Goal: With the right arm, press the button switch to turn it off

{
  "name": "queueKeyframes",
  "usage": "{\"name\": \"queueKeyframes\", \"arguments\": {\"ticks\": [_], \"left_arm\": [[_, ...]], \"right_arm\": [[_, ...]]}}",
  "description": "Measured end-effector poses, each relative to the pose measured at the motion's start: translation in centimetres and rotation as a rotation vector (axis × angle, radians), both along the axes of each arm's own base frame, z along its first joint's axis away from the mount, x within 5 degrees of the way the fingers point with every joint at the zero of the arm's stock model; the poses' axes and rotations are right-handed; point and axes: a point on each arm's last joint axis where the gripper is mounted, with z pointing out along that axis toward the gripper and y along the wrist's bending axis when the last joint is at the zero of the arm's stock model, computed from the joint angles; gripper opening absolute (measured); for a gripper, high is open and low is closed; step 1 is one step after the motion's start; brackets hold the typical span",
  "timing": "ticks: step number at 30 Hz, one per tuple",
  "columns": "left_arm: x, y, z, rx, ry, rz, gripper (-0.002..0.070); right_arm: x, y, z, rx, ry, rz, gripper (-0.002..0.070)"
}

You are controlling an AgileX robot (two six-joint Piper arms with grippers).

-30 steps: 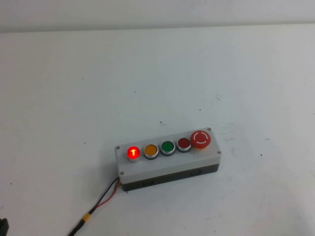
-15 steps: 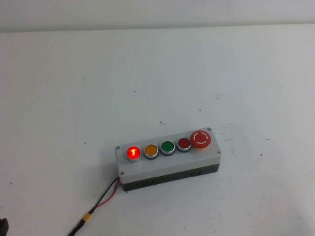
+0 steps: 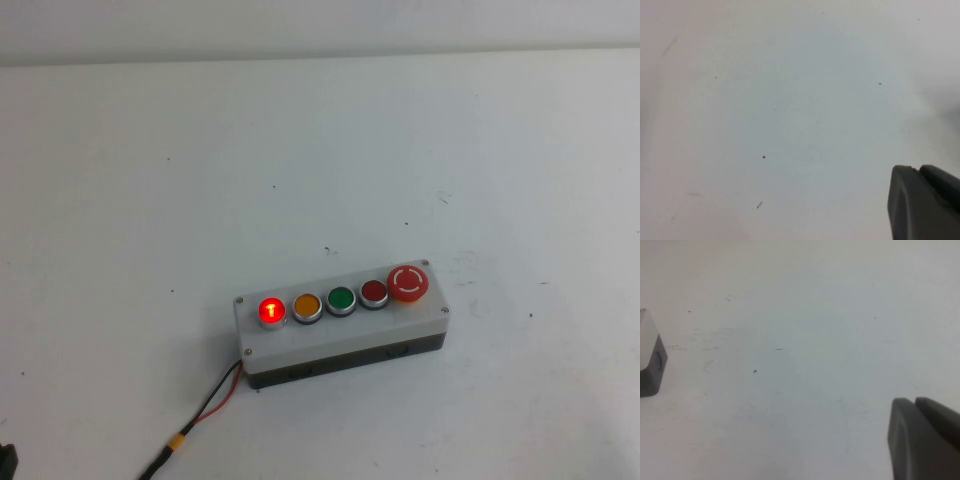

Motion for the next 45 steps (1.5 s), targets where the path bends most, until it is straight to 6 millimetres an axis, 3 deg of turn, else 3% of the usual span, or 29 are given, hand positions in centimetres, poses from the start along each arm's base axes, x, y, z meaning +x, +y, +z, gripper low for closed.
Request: {"name": "queueKeyframes", "arguments": {"ticks": [12, 17, 21, 28, 31, 38, 41, 45], "left_arm": [[0.0, 0.0, 0.0, 0.0, 0.0, 0.0, -0.0002], [0.0, 0.0, 0.0, 0.0, 0.0, 0.0, -0.0002], [0.0, 0.0, 0.0, 0.0, 0.0, 0.0, -0.0002], [0.0, 0.0, 0.0, 0.0, 0.0, 0.0, -0.0002], [0.0, 0.0, 0.0, 0.0, 0.0, 0.0, -0.0002], [0.0, 0.0, 0.0, 0.0, 0.0, 0.0, -0.0002], [0.0, 0.0, 0.0, 0.0, 0.0, 0.0, -0.0002], [0.0, 0.0, 0.0, 0.0, 0.0, 0.0, -0.0002]], "right_arm": [[0.0, 0.1, 0.2, 0.057, -0.012, 0.002, -0.0017], [0.2, 0.5, 1.2, 0.333, -0.099, -0.009, -0.0017], [0.3, 0.5, 2.1, 0.651, -0.158, -0.042, -0.0017], [0.3, 0.5, 2.4, 0.839, -0.159, -0.057, -0.0017], [0.0, 1.4, 2.7, 0.838, -0.069, 0.019, -0.0017], [0.6, 3.6, 7.7, 0.596, 0.324, 0.199, -0.0016], [2.1, 3.8, 9.6, 0.462, 0.518, 0.227, -0.0016], [5.6, 3.9, 11.2, 0.324, 0.703, 0.263, -0.0016]]}}
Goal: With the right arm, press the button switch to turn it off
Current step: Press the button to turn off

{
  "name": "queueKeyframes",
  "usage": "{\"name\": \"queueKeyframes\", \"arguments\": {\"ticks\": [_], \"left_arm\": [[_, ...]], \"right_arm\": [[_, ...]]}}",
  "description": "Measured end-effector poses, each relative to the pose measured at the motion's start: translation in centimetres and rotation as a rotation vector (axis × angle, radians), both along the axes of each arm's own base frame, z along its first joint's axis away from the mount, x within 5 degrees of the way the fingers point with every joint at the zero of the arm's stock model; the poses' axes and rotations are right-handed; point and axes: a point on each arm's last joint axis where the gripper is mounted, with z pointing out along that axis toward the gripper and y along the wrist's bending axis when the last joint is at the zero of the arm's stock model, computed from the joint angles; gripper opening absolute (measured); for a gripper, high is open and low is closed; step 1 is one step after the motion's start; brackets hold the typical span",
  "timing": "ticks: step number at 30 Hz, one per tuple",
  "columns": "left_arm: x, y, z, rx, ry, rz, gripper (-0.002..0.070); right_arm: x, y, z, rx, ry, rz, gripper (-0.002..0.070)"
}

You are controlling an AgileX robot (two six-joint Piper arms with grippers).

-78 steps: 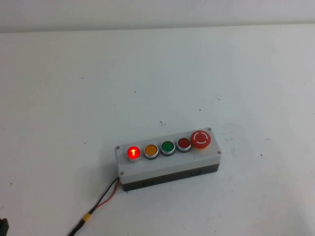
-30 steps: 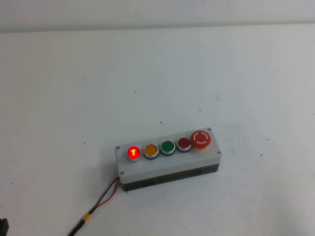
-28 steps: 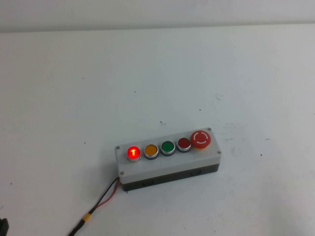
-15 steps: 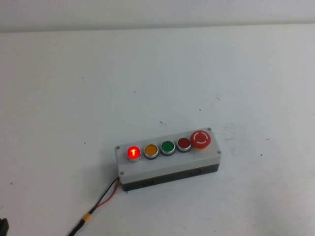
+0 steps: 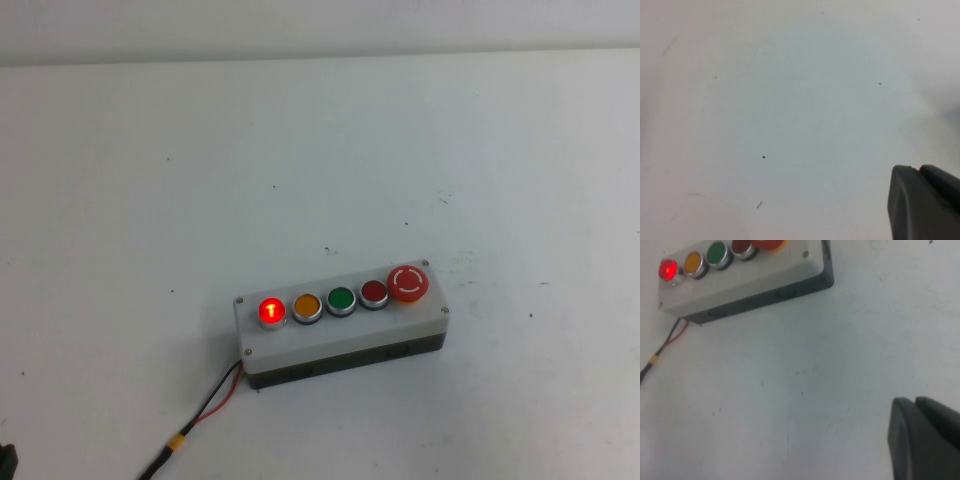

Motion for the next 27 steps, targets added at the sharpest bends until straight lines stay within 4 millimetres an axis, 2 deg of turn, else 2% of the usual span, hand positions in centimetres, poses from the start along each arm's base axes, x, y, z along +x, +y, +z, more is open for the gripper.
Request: {"name": "queueKeyframes", "arguments": {"ticks": [5, 8, 11, 15, 21, 24, 27], "left_arm": [[0.0, 0.0, 0.0, 0.0, 0.0, 0.0, -0.0002], [0.0, 0.0, 0.0, 0.0, 0.0, 0.0, -0.0002], [0.0, 0.0, 0.0, 0.0, 0.0, 0.0, -0.0002], [0.0, 0.0, 0.0, 0.0, 0.0, 0.0, -0.0002], [0.0, 0.0, 0.0, 0.0, 0.0, 0.0, -0.0002], [0.0, 0.0, 0.0, 0.0, 0.0, 0.0, -0.0002], [0.0, 0.0, 0.0, 0.0, 0.0, 0.0, -0.0002]], "right_arm": [[4.9, 0.9, 1.8, -0.07, 0.059, 0.107, -0.0016], [7.5, 2.8, 2.2, -0.116, 0.077, 0.202, -0.0016], [9.3, 6.0, 2.9, -0.157, 0.055, 0.295, -0.0016], [10.9, 11.7, 3.5, -0.22, 0.025, 0.443, -0.0016], [12.7, 20.2, 2.9, -0.277, 0.011, 0.616, -0.0016], [13.3, 23.1, 2.4, -0.286, 0.013, 0.667, -0.0016], [14.1, 24.9, 2.1, -0.287, 0.005, 0.688, -0.0016]]}}
